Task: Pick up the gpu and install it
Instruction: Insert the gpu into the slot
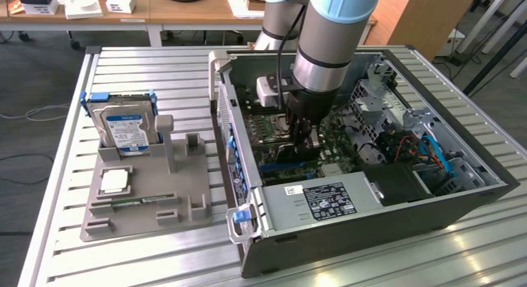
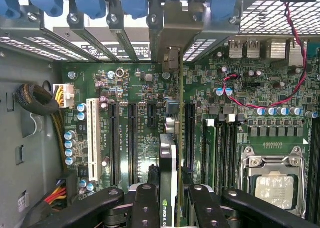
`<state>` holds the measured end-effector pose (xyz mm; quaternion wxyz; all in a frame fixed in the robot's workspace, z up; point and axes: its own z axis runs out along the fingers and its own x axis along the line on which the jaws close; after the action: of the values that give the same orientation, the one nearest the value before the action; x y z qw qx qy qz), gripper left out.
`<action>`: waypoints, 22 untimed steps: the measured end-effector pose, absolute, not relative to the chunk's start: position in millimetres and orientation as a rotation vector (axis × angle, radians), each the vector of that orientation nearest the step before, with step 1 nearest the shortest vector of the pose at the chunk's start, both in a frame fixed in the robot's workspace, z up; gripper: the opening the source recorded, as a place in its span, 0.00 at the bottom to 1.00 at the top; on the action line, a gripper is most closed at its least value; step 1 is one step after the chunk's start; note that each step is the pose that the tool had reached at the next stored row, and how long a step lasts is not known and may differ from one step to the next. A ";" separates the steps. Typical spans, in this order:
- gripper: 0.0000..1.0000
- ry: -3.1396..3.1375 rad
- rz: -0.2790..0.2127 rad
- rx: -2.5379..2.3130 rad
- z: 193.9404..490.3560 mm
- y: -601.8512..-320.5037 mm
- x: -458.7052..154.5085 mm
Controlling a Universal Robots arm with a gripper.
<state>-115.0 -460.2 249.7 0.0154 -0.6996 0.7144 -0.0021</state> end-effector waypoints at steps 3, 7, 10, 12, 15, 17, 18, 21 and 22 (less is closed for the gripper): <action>0.27 2.223 -0.007 -2.177 249.6 -460.2 -115.0; 0.27 2.222 -0.007 -2.176 248.9 -460.1 -114.9; 0.27 2.223 -0.007 -2.177 248.5 -460.2 -115.0; 0.27 2.223 -0.007 -2.177 248.5 -460.2 -115.0; 0.27 2.223 -0.007 -2.177 248.1 -460.2 -115.0; 0.27 2.223 -0.007 -2.177 248.1 -460.2 -115.0; 0.27 2.223 -0.007 -2.177 248.0 -460.2 -115.0; 0.27 2.223 -0.006 -2.177 247.6 -460.2 -115.0; 0.27 2.222 -0.006 -2.176 246.8 -460.1 -115.0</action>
<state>-115.0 -460.1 246.8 0.0160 -0.6996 0.7144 -0.0020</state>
